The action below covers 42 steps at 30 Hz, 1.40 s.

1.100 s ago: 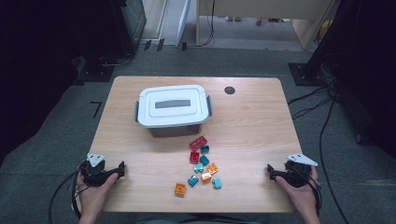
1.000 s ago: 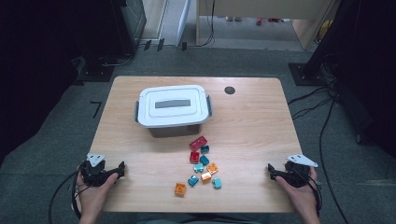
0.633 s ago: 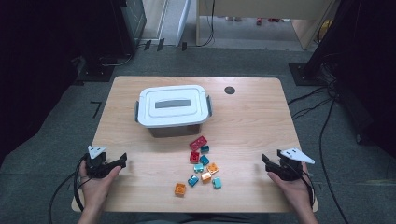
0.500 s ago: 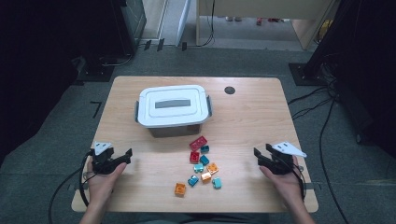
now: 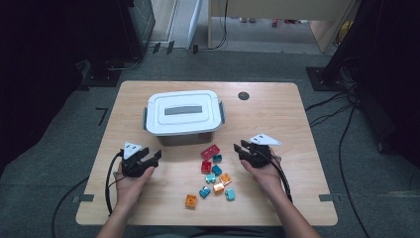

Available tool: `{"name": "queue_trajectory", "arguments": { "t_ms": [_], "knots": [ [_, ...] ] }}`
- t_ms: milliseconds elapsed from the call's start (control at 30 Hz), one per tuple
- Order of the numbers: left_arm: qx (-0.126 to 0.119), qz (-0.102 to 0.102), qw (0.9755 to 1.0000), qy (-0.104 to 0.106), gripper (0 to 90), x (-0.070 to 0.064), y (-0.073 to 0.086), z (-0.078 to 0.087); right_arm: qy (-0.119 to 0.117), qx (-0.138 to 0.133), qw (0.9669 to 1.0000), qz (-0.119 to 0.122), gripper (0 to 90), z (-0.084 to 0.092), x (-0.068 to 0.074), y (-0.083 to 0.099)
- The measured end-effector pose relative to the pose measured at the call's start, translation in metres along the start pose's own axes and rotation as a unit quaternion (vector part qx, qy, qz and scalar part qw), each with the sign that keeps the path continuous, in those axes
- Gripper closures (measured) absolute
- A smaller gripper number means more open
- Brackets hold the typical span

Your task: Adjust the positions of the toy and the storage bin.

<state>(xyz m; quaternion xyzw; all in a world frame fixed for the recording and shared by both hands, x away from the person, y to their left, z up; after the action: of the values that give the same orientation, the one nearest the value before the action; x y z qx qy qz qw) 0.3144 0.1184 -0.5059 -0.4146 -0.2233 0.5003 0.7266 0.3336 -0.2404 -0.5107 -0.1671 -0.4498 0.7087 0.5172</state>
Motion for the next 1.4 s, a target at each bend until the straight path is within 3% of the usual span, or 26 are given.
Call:
{"name": "queue_trajectory", "arguments": {
  "t_ms": [100, 267, 433, 600, 800, 1100, 1300, 1400],
  "knots": [
    [0.002, 0.0, 0.9999, 0.011, 46.9, -0.007, 0.003, -0.001, -0.021, 0.018, 0.9996, -0.003, 65.4, -0.01, 0.01, 0.004],
    [0.011, -0.009, 0.9997, 0.019, 48.3, -0.012, 0.01, -0.005, -0.017, 0.036, 0.9991, 0.011, 65.2, -0.022, 0.022, 0.008],
    [0.004, -0.011, 0.9997, 0.022, 48.9, -0.011, 0.013, -0.005, -0.009, 0.025, 0.9996, 0.009, 67.3, -0.035, 0.018, 0.0],
    [0.01, -0.016, 0.9995, 0.026, 48.5, -0.012, 0.018, -0.006, -0.012, 0.061, 0.9978, 0.023, 67.8, -0.052, 0.014, 0.002],
    [0.01, -0.016, 0.9994, 0.029, 47.9, -0.013, 0.019, -0.006, -0.038, 0.069, 0.9961, 0.04, 67.6, -0.055, 0.023, 0.005],
    [0.015, -0.023, 0.9987, 0.043, 47.3, -0.019, 0.02, -0.007, -0.104, 0.089, 0.9862, 0.093, 67.8, -0.054, 0.061, 0.016],
    [0.015, -0.024, 0.9982, 0.053, 46.8, -0.023, 0.02, -0.006, -0.15, 0.103, 0.9757, 0.122, 67.7, -0.052, 0.086, 0.024],
    [0.016, -0.024, 0.9978, 0.059, 46.5, -0.025, 0.021, -0.006, -0.173, 0.11, 0.9686, 0.141, 67.5, -0.05, 0.096, 0.028]
  ]
}}
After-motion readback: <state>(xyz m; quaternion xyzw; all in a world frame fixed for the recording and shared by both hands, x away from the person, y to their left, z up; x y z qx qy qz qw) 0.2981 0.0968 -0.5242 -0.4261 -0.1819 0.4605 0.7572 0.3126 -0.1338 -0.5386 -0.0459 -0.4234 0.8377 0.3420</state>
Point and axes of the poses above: each handheld gripper's, and its own axes: z roughly backward along the jaws, y roughly out of its underside, x roughly to its left, the point moved 3 cm from there along -z, roughly forward along the jaws, and after that the axes turned 5 degrees about -z, right-handed, at the moved point
